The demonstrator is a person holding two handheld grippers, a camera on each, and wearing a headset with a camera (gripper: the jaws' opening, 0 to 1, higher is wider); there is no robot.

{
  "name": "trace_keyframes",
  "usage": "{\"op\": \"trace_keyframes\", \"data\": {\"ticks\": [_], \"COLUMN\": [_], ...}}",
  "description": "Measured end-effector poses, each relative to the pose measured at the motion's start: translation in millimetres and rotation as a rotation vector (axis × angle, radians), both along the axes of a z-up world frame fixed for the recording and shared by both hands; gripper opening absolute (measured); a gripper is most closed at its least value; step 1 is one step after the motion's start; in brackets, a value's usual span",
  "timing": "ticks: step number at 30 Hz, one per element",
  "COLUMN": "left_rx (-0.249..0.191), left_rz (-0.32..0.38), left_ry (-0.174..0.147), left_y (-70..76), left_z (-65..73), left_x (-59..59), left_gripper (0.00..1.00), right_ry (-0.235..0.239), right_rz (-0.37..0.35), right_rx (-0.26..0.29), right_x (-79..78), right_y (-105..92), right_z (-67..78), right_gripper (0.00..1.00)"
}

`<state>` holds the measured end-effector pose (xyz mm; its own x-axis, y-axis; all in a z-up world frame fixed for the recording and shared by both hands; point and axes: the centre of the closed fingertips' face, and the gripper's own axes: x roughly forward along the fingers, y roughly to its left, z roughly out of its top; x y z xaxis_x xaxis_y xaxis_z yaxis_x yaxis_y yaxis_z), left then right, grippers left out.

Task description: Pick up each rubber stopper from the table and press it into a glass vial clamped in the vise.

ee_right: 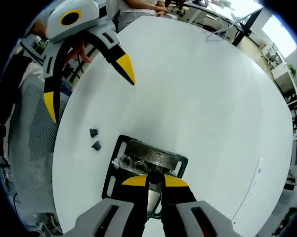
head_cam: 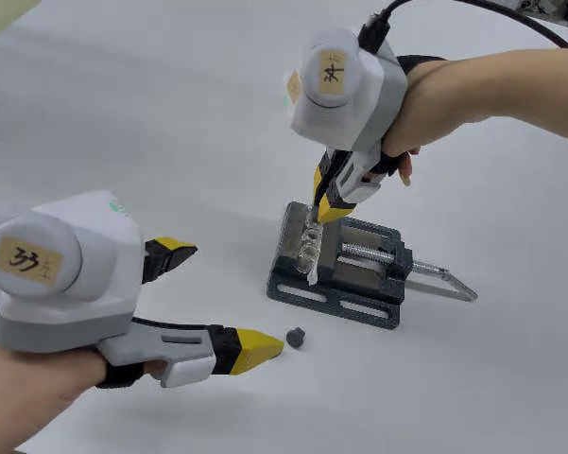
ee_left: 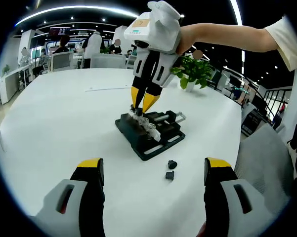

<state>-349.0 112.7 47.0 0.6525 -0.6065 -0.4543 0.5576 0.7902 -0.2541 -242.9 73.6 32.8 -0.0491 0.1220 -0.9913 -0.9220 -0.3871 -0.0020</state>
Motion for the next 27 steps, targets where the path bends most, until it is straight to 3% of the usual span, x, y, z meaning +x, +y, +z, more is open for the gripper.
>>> {"op": "trace_keyframes", "data": {"ticks": [3, 9, 12, 13, 20, 27], "left_rx": [-0.002, -0.005, -0.005, -0.005, -0.003, -0.001], "left_rz": [-0.002, -0.002, -0.005, -0.007, -0.005, 0.0], "left_ry": [0.002, 0.003, 0.002, 0.001, -0.001, 0.004], "left_y": [-1.0, -2.9, -4.0, -4.6, -4.0, -2.6], "left_z": [-1.7, -1.9, -1.3, -1.2, -0.7, -1.7], "left_x": [-0.1, -0.4, -0.2, -0.2, -0.5, -2.8], "left_gripper": [0.82, 0.82, 0.82, 0.82, 0.81, 0.81], "right_ry": [0.008, -0.02, -0.041, -0.033, -0.005, -0.011], "right_rz": [-0.047, -0.139, -0.066, -0.087, -0.04, 0.006], "right_rx": [-0.002, -0.016, -0.008, -0.006, 0.017, 0.012], "right_x": [-0.3, 1.2, 2.0, 2.8, 2.1, 2.6], "right_y": [0.0, -2.0, -0.4, -1.3, -1.4, -1.8], "right_z": [-0.2, -1.2, -1.7, -2.0, -1.8, -2.8], "right_gripper": [0.03, 0.03, 0.04, 0.04, 0.05, 0.06]}}
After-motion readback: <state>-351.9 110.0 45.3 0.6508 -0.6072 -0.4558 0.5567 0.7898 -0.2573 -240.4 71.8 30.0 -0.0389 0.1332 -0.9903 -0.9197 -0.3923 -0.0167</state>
